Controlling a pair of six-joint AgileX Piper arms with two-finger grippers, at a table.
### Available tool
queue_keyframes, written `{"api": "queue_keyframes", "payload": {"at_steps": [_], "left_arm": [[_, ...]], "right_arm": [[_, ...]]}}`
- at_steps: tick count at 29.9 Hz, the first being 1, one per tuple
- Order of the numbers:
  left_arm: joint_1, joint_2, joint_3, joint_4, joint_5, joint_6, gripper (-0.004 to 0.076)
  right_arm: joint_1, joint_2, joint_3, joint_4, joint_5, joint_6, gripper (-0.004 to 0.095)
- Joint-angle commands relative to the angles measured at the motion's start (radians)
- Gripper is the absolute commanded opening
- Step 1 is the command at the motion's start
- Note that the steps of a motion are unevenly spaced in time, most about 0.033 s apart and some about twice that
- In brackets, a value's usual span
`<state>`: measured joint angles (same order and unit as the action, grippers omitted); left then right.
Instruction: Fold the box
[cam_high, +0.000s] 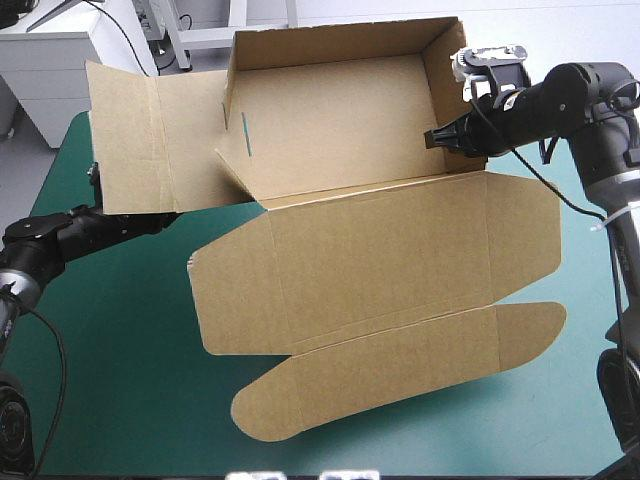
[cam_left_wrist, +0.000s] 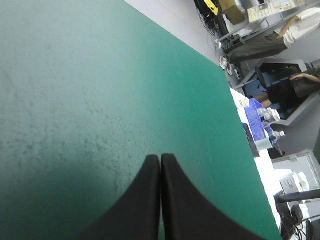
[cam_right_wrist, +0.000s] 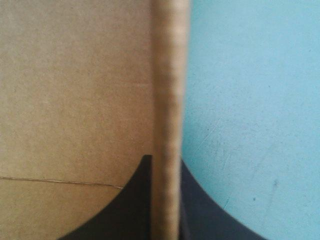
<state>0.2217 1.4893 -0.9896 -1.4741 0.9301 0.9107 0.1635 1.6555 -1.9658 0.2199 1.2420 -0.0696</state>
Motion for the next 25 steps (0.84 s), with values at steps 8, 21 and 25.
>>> {"api": "queue_keyframes", "payload": {"at_steps": [8, 21, 25], "left_arm": [[-0.111, -0.034, -0.208, -0.058, 0.094, -0.11, -0.0009], [-0.202, -0.034, -0.313, -0.009, 0.101, -0.183, -0.0008], [-0.222, -0.034, -0.313, -0.008, 0.101, -0.183, -0.0008]], "right_arm": [[-0.007, -0.049, 0.021, -0.01, 0.009, -0.004, -0.0013], [-0.007, -0.049, 0.106, -0.039, -0.005, -0.004, -0.0013], [-0.007, -0.049, 0.108, -0.039, -0.001, -0.004, -0.0014]]}}
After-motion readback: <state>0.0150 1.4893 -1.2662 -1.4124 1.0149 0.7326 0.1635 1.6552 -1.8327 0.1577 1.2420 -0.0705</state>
